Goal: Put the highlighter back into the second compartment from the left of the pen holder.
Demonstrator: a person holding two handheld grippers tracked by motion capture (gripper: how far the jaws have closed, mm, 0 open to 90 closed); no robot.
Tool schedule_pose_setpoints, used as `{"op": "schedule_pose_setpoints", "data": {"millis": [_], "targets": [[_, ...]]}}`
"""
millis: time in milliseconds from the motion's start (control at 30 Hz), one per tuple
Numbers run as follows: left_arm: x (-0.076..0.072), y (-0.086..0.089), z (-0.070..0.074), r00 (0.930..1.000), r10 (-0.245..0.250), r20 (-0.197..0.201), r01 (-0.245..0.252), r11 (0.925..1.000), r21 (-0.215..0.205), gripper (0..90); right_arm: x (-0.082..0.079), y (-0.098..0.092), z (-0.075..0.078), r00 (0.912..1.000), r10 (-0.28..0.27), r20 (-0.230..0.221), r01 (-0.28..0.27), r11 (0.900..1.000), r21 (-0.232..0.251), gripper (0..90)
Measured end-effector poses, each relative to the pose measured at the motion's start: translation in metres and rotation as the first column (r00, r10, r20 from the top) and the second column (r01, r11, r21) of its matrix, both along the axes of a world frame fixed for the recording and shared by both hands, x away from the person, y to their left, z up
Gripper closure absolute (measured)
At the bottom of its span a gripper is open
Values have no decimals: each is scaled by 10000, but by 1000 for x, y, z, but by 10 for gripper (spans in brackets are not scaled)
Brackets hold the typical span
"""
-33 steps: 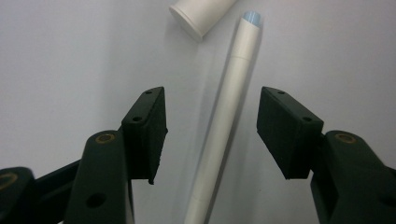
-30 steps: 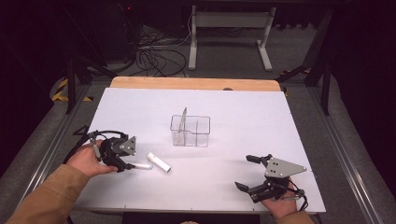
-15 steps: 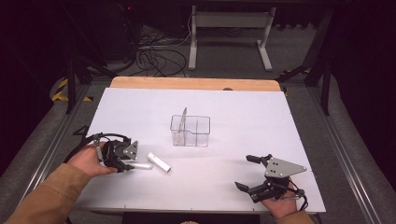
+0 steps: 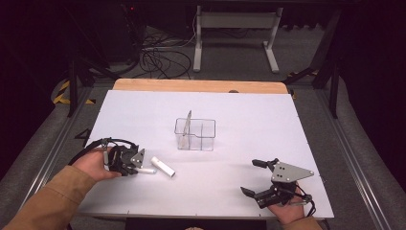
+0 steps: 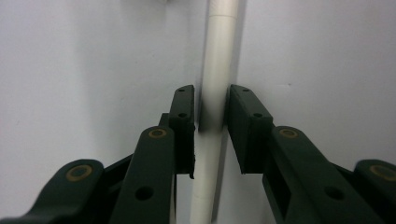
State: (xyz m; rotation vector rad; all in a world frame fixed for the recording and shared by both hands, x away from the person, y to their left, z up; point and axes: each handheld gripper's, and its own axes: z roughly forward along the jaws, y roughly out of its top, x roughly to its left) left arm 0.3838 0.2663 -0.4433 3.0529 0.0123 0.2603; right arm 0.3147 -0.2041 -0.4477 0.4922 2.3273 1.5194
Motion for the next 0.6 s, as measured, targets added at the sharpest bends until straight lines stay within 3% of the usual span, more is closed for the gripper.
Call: {"op": "schedule_pose_setpoints", "data": {"millis": [300, 600], "targets": [[0, -1, -1, 9989, -452, -130, 452, 9990, 35, 773, 0, 0, 0, 10000, 29, -10, -29, 10000, -9, 62], [0, -2, 0, 9986, -512, -138, 514, 9986, 138, 783, 0, 0, 0, 10000, 32, 3, -32, 10000, 3, 62]]}}
